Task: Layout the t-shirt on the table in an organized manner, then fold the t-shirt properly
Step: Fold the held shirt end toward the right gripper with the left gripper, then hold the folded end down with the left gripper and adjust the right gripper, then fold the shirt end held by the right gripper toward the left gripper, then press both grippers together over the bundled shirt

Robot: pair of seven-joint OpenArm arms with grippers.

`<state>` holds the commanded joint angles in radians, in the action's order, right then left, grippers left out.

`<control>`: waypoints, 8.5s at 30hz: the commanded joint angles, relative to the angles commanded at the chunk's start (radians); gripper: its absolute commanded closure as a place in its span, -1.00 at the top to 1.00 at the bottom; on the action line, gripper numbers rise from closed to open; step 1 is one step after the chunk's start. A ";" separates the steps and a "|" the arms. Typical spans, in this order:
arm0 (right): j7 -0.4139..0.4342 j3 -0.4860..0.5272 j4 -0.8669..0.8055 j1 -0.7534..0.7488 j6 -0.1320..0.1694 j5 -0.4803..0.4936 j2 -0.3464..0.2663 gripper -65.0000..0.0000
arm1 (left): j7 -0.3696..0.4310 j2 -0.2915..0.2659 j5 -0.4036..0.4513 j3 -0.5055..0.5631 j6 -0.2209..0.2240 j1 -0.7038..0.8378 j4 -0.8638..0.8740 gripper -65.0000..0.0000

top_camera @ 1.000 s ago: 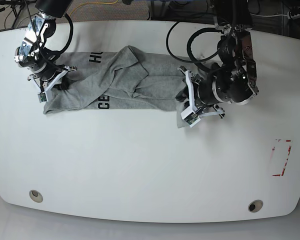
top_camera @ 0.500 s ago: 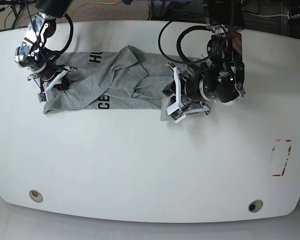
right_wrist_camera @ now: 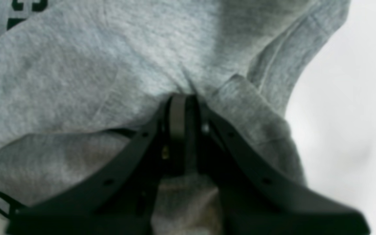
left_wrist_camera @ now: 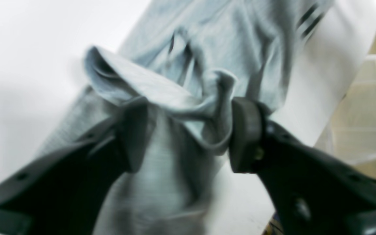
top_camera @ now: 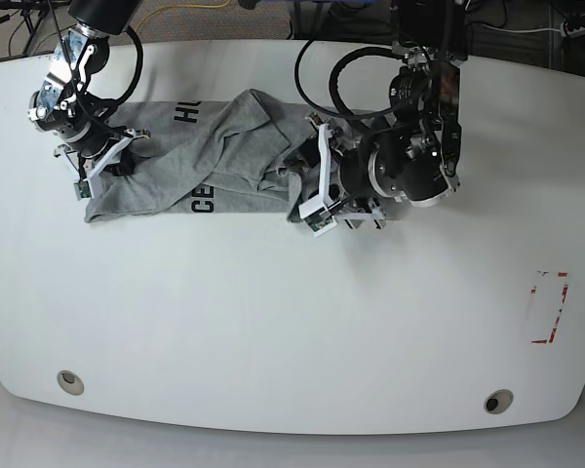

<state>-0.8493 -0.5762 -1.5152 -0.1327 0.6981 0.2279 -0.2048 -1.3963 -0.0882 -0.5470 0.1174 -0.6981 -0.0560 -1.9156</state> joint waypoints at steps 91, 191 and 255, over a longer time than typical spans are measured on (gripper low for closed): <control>-0.308 -0.298 0.140 0.044 0.000 0.667 -0.015 0.70 | 0.344 0.330 0.147 -0.110 0.000 0.014 0.551 -0.59; -0.242 0.377 -0.457 0.086 0.000 0.328 0.362 -0.92 | 0.344 0.123 0.276 -0.081 0.213 -0.072 0.554 -0.57; -0.206 0.453 -0.322 0.146 0.000 0.381 0.362 0.21 | 0.344 0.055 0.267 -0.046 0.208 -0.066 0.554 -0.57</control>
<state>-1.0549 -0.1235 -1.8374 0.0130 0.6981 0.6084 0.1571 -1.0518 -0.0330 -0.2800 0.0713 -0.4902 -0.1220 -1.3617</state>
